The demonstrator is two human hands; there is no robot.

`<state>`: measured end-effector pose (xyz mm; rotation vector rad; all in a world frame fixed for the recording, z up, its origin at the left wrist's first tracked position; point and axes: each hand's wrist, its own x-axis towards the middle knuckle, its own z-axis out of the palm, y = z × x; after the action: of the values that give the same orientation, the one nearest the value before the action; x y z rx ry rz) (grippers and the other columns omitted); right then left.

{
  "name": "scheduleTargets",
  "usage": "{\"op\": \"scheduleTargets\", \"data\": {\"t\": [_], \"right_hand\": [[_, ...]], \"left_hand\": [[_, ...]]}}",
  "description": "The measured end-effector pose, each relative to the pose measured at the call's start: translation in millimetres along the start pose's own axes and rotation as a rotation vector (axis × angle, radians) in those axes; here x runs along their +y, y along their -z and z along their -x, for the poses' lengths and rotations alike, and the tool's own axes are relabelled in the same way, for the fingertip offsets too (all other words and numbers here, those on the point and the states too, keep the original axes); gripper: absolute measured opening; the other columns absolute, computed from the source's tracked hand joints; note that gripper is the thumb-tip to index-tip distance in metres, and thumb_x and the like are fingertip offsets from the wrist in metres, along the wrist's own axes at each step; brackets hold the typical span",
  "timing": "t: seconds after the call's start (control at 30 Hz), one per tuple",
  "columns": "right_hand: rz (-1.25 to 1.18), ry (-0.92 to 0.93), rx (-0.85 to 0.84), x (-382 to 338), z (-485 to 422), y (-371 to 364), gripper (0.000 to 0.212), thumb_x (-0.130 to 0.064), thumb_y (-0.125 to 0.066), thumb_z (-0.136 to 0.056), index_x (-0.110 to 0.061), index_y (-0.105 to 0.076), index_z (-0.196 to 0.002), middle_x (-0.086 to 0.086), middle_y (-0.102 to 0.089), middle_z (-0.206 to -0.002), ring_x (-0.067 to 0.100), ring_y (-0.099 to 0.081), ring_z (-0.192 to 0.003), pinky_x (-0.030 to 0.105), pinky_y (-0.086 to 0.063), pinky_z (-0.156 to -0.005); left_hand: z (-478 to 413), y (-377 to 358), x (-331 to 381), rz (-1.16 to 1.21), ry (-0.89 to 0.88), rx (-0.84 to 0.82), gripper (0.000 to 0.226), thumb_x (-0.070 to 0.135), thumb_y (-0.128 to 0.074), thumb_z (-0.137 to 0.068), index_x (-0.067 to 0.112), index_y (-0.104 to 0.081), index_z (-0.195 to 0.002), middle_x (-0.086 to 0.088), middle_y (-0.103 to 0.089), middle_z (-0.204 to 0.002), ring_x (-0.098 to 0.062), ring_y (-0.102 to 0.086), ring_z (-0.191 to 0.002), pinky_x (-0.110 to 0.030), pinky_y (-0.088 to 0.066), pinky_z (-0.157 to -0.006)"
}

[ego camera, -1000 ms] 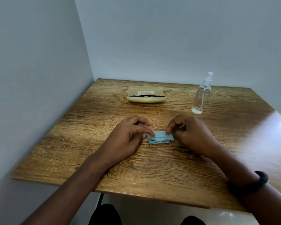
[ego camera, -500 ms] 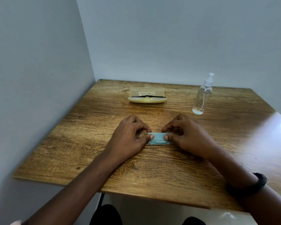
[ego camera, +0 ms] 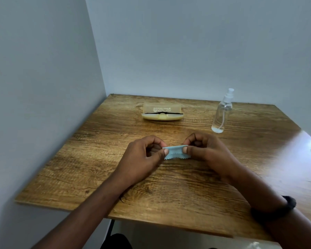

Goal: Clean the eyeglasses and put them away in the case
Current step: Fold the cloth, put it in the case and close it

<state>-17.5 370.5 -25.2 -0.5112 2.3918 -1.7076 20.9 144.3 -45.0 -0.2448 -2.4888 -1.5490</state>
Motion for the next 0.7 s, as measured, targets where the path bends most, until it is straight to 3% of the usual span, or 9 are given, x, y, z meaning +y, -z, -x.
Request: {"op": "scheduleTargets", "data": {"t": [0.17,0.27,0.4,0.7], "right_hand": [[-0.325,-0.06,0.043,-6.5,-2.4,-3.7,0.006,-0.012,-0.073,-0.089,-0.01,-0.072,-0.095,0.007,-0.077,-0.08,0.012,-0.072,-0.067,0.02,-0.055,-0.055],[-0.318,-0.054,0.117,-12.5,-9.5,-10.2,0.004,-0.012,-0.074,-0.089,-0.011,-0.073,-0.093,0.002,-0.075,-0.076,0.009,-0.068,-0.063,0.019,-0.053,-0.056],[-0.309,-0.044,0.214,-30.1,-34.9,-12.6,0.005,-0.012,-0.073,-0.09,-0.011,-0.072,-0.095,0.001,-0.076,-0.079,0.014,-0.069,-0.067,0.022,-0.052,-0.059],[-0.321,-0.129,0.364,-52.9,-123.7,-7.5,0.007,-0.01,-0.07,-0.09,-0.016,-0.07,-0.087,0.003,-0.074,-0.08,0.012,-0.068,-0.061,0.021,-0.045,-0.053]], "left_hand": [[-9.9,1.7,0.0,0.17,0.051,0.086,0.007,0.02,-0.076,-0.092,0.02,-0.075,-0.098,0.001,-0.074,-0.083,-0.014,-0.072,-0.082,-0.031,-0.059,-0.07],[-20.9,4.3,1.5,0.264,0.093,0.127,0.007,0.022,-0.076,-0.091,0.02,-0.076,-0.098,-0.001,-0.078,-0.088,-0.01,-0.073,-0.076,-0.024,-0.058,-0.065],[-50.4,15.7,9.8,0.393,0.109,0.183,0.009,0.014,-0.077,-0.09,0.012,-0.075,-0.099,0.0,-0.074,-0.073,-0.011,-0.067,-0.062,-0.025,-0.059,-0.06],[-137.2,36.6,20.3,0.28,0.17,0.244,0.013,0.009,-0.079,-0.088,0.005,-0.071,-0.097,-0.013,-0.073,-0.08,-0.016,-0.073,-0.065,-0.022,-0.056,-0.056]]}}
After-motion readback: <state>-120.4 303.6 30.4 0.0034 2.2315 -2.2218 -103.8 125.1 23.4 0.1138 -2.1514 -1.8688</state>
